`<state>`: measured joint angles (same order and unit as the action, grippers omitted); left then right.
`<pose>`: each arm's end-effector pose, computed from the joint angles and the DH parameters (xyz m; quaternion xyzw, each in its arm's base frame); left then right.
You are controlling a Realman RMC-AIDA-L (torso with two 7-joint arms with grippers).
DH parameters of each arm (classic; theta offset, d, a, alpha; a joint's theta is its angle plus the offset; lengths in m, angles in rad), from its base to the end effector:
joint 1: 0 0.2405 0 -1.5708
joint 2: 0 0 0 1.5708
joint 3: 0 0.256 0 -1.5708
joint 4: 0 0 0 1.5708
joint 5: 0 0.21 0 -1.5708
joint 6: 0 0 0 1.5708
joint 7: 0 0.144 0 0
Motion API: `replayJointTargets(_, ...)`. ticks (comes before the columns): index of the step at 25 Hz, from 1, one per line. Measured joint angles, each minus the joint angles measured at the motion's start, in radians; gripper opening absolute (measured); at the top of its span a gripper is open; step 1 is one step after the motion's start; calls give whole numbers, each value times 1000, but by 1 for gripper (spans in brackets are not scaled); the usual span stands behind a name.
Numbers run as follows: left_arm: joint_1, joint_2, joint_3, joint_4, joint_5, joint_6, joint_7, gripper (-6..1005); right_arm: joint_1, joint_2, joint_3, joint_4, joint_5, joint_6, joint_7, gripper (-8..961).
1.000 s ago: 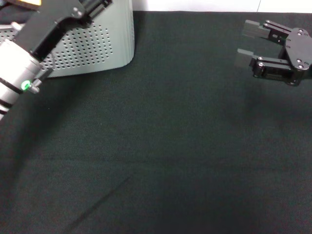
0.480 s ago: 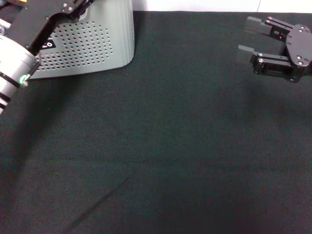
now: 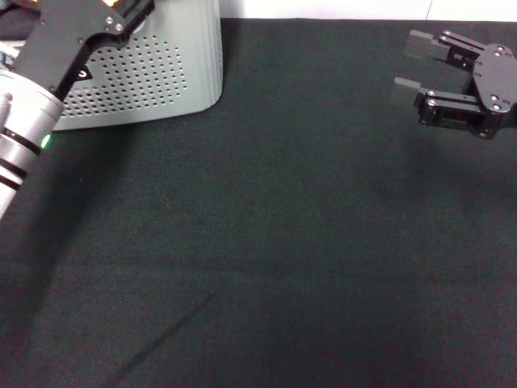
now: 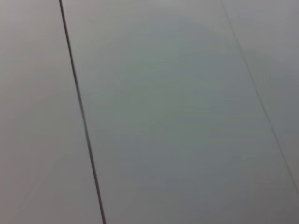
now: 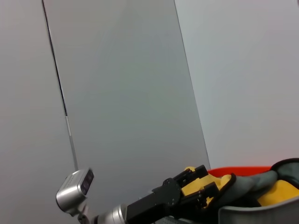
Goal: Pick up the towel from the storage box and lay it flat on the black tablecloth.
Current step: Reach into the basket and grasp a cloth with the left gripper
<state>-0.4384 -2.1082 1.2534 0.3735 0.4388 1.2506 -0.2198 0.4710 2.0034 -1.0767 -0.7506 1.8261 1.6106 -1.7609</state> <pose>-0.2618 0.3614 0.0193 -0.7317 -0.0362 -0.3590 0.5783 0.1953 0.3374 0.0411 -0.8930 0.1134 0.4199 0.1155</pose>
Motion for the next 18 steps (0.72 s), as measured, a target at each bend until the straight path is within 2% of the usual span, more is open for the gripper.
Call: replayJointTargets(18,6,1,361,-13,-476,-51,357,787,-7,1,0,2,0,4,0,871)
